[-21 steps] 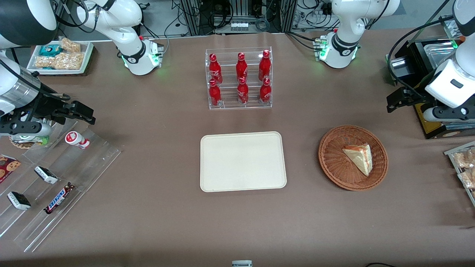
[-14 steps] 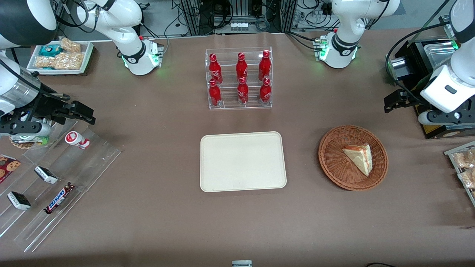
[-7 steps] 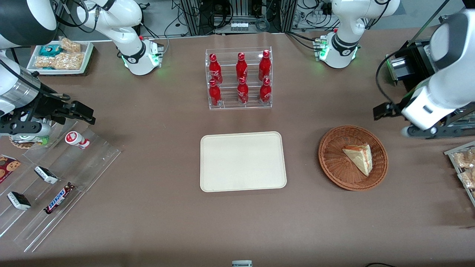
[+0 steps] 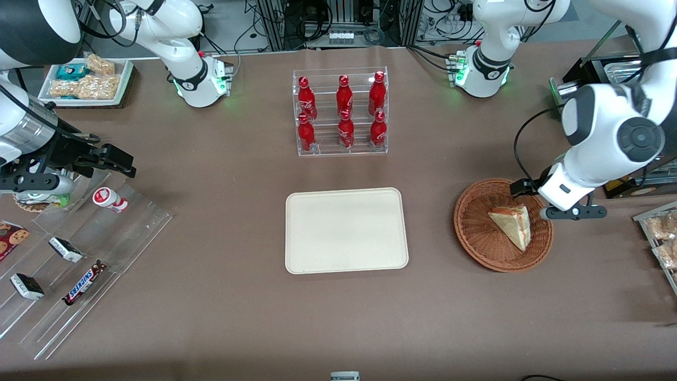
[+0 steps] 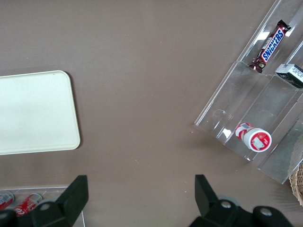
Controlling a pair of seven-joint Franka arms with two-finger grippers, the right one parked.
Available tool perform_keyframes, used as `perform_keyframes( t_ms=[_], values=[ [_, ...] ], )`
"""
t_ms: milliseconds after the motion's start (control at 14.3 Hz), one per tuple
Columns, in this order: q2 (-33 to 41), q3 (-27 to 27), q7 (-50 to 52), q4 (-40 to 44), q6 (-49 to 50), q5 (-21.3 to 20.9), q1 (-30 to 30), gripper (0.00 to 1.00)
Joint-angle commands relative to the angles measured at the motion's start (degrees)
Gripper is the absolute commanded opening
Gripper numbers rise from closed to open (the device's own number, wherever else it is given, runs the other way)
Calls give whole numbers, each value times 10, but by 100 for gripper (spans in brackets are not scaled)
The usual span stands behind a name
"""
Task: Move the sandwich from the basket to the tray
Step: 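Move the left gripper over the sandwich in the wicker basket, then lower the left gripper and close it on the wrapped sandwich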
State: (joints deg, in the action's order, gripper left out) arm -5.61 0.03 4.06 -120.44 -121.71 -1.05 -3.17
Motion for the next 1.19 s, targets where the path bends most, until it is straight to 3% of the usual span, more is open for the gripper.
perform_keyframes(
  t_ms=[0, 560, 840, 910, 980, 1050, 1120],
  values=[
    [17, 1, 26, -52, -67, -8, 17, 100],
    [-46, 1, 437, -52, -161, -8, 16, 100],
    [-91, 1, 453, -52, -203, -3, 17, 100],
    [-104, 1, 453, -52, -218, -2, 17, 94],
    [-108, 1, 454, -53, -223, 1, 17, 66],
    [-107, 1, 457, -54, -222, 1, 17, 27],
    [-104, 1, 455, -53, -216, 1, 17, 8]
  ],
)
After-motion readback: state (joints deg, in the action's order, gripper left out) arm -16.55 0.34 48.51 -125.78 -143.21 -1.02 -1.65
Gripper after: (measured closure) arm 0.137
